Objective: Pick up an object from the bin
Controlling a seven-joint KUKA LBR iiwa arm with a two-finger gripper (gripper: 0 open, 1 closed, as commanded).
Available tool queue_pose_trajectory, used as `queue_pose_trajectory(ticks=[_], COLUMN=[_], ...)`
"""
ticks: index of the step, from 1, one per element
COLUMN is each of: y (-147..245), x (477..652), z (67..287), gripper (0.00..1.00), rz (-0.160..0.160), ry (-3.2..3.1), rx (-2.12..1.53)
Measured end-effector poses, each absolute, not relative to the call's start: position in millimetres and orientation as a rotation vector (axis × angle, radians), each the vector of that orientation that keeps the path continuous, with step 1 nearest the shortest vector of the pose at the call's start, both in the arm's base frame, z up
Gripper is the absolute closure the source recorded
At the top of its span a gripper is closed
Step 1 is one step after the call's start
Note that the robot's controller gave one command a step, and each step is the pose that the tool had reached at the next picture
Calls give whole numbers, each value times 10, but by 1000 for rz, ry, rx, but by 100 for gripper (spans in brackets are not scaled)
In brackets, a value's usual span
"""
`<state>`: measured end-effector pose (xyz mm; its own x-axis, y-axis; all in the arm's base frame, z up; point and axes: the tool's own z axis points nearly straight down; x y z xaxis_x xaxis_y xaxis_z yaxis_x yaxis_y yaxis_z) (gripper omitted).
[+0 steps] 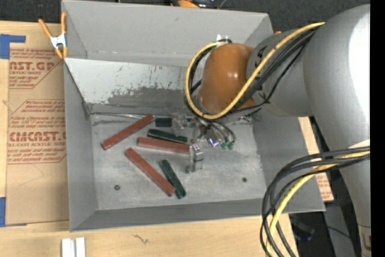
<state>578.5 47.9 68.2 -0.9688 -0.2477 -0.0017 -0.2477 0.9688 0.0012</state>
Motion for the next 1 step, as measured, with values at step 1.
queue_pose_trajectory(ticks=[1], y=[472], x=[5809], z=[734], gripper=[100], rz=[1], ry=[3111], rx=[-388])
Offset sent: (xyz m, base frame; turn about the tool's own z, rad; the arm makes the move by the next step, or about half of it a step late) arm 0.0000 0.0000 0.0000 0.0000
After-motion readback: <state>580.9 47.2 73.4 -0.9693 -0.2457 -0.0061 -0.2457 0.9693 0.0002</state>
